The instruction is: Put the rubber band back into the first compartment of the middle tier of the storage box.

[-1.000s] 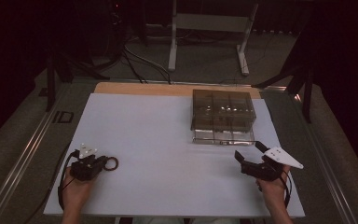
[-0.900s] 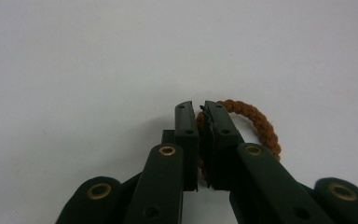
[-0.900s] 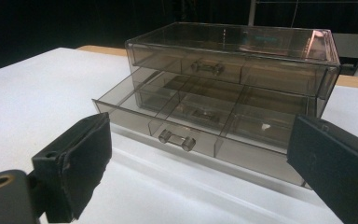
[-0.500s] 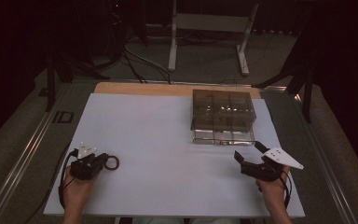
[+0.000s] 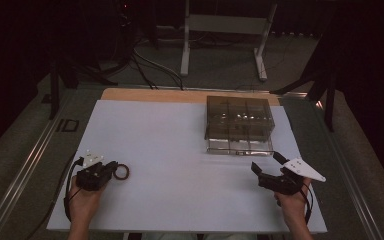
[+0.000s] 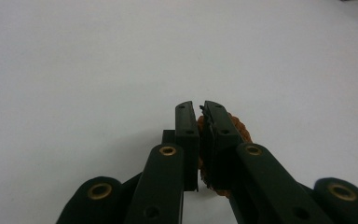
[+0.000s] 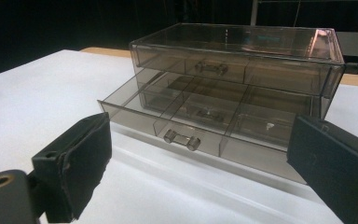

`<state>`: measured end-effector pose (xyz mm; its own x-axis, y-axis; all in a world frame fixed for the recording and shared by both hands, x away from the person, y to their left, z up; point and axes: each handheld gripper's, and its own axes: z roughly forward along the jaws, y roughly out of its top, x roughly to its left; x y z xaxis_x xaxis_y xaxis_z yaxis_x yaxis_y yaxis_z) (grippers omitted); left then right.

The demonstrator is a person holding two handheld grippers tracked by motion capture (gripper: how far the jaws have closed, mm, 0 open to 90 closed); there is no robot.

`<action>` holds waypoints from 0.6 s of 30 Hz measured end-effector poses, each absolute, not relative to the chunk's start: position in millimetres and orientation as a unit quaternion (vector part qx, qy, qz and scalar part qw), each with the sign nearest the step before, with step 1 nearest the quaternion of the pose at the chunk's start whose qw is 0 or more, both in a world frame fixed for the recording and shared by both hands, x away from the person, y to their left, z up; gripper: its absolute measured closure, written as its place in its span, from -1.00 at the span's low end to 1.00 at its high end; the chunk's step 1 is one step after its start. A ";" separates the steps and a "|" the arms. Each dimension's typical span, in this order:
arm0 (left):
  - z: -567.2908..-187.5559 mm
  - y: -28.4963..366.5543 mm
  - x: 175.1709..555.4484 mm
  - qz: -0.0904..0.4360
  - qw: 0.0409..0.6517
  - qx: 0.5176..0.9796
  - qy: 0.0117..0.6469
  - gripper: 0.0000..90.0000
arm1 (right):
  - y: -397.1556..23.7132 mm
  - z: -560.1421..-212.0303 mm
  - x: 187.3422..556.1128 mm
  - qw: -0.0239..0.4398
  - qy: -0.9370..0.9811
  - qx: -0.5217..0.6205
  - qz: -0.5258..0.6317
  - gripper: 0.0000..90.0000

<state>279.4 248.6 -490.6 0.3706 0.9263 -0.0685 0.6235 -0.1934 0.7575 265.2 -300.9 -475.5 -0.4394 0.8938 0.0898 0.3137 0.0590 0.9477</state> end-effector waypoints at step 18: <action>-473.7 237.9 279.9 0.205 0.391 0.739 0.509 0.94 | -302.0 -475.4 264.5 0.279 0.667 0.452 0.522 -0.85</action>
<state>279.9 237.9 -473.7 0.3980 0.9125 -0.0949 0.5914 -0.1761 0.7869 264.5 -302.0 -475.4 -0.4357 0.8944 0.1009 0.3125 0.0452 0.9488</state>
